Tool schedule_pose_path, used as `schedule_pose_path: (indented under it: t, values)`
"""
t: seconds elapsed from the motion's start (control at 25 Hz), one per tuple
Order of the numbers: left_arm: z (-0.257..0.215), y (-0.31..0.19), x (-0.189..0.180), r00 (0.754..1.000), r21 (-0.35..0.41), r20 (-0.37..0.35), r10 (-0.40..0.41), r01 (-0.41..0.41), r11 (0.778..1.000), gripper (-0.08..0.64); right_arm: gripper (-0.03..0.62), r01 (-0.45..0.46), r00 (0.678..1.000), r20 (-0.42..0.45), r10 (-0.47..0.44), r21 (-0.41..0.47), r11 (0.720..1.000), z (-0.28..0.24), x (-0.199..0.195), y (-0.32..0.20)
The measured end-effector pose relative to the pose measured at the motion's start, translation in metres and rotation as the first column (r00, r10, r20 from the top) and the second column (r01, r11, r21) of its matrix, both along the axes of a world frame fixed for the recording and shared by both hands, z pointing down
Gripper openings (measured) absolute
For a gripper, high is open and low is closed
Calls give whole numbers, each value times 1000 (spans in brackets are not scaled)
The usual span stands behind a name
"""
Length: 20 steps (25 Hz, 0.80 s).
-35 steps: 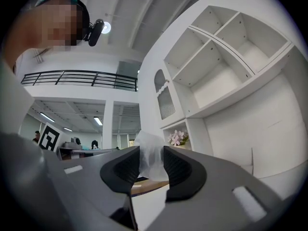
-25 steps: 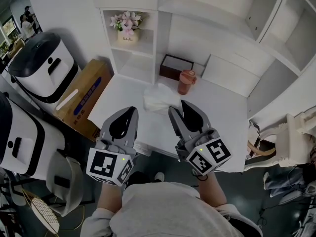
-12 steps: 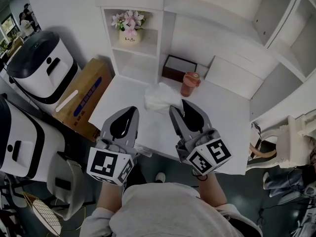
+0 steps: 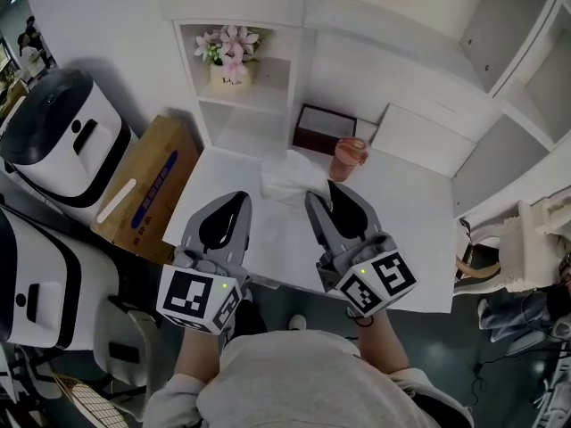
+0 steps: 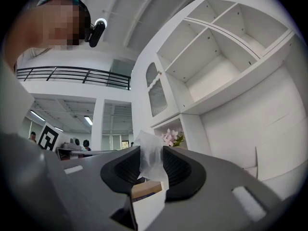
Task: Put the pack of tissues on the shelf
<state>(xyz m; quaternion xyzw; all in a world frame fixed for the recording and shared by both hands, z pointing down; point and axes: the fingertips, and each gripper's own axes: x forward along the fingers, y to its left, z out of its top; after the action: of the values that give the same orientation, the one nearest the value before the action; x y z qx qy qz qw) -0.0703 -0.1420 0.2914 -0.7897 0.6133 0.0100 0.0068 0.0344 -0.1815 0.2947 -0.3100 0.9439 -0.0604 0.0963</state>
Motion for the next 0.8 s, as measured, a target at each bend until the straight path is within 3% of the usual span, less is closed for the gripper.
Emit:
schedule_pose_path:
  t: [0.8]
  values:
    - [2,-57,-88,995,-24,-17,94,-94,995,2,126,-108,994,-7,108,-27,994,2,-82,-48]
